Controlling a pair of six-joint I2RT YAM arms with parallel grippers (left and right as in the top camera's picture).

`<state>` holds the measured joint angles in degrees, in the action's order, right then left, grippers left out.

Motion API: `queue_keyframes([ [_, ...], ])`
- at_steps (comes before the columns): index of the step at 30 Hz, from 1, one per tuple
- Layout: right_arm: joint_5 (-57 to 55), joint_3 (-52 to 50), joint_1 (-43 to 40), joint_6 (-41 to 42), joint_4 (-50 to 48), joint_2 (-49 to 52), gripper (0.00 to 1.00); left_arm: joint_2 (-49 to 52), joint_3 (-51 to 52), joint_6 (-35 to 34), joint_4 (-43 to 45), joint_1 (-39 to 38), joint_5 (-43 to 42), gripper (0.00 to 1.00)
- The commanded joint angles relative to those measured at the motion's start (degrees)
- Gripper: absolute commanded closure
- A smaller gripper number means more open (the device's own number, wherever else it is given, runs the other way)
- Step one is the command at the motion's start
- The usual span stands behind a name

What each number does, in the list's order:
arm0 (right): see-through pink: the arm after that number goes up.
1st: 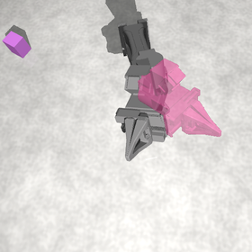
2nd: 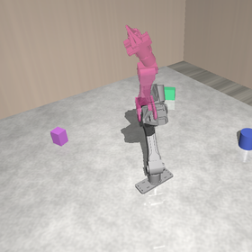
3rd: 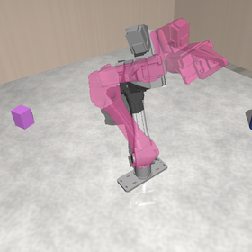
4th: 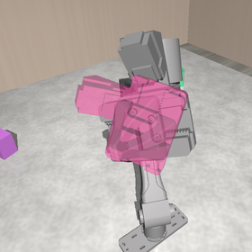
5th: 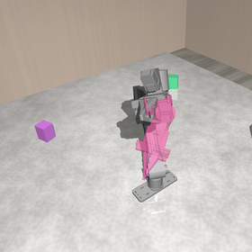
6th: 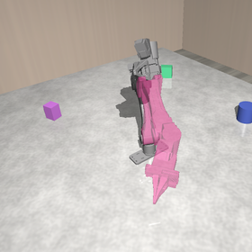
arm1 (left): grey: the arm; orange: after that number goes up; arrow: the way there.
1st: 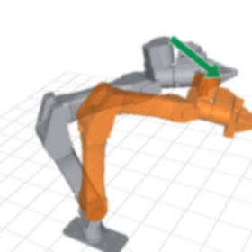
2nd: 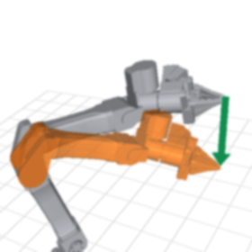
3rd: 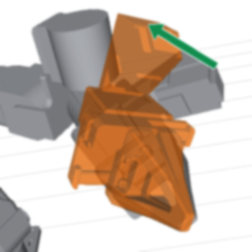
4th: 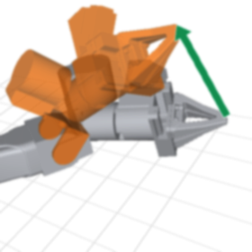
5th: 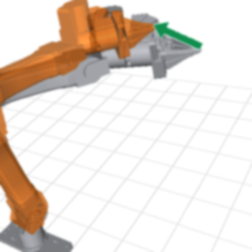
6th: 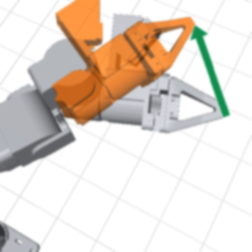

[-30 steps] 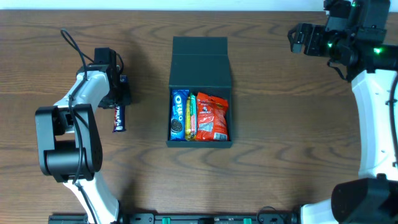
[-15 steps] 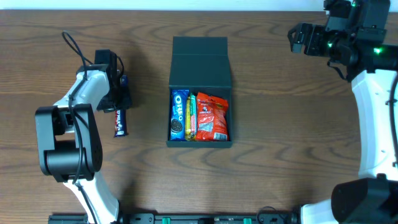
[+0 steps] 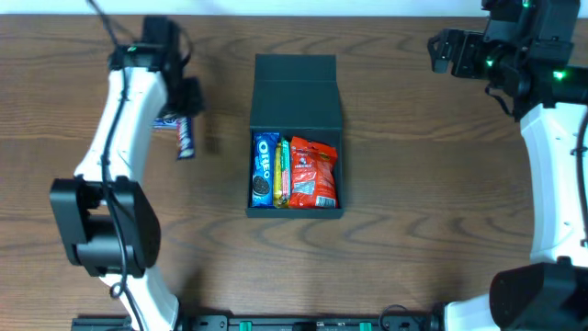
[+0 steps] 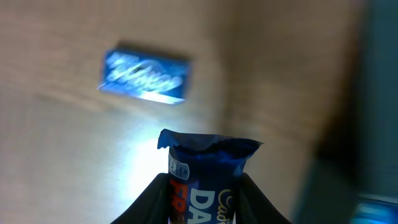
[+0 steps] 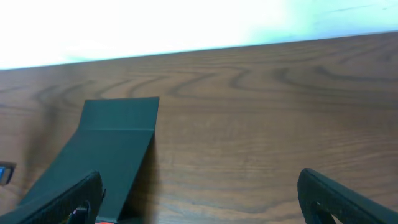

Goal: Pack container
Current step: 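Carry the Dairy Milk bar into the box with the left gripper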

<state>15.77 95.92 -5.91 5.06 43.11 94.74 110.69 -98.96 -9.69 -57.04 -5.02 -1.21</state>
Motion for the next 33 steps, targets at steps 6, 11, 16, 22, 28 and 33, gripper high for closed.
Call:
queue_keyframes([
  [6, 0.79, 0.35, -4.52, 1.14, -0.02, -1.51, 0.01, -0.94, -2.23, -10.93, 3.08, -17.18, -5.88, 0.94],
  [11, 0.79, 0.35, -5.73, 1.11, -0.28, -1.51, 0.01, 1.40, -2.23, -14.05, 3.74, -23.54, -5.90, 0.94],
  [16, 0.76, 0.35, -6.51, 0.98, -0.31, -1.51, 0.01, 5.18, -2.19, -20.31, 3.69, -28.20, -6.32, 0.94],
  [22, 0.79, 0.35, -6.56, 0.02, -0.24, -1.51, 0.01, 6.25, -1.36, -26.08, 3.30, -30.01, -5.77, 0.94],
  [28, 0.79, 0.35, -6.54, 0.02, -0.26, -1.51, 0.01, 6.29, 2.34, -32.04, 2.40, -30.01, -2.91, 0.94],
  [33, 0.83, 0.37, -6.54, 0.04, -0.24, -1.51, 0.01, 6.29, 5.25, -32.54, 4.17, -29.99, -2.84, 0.94],
])
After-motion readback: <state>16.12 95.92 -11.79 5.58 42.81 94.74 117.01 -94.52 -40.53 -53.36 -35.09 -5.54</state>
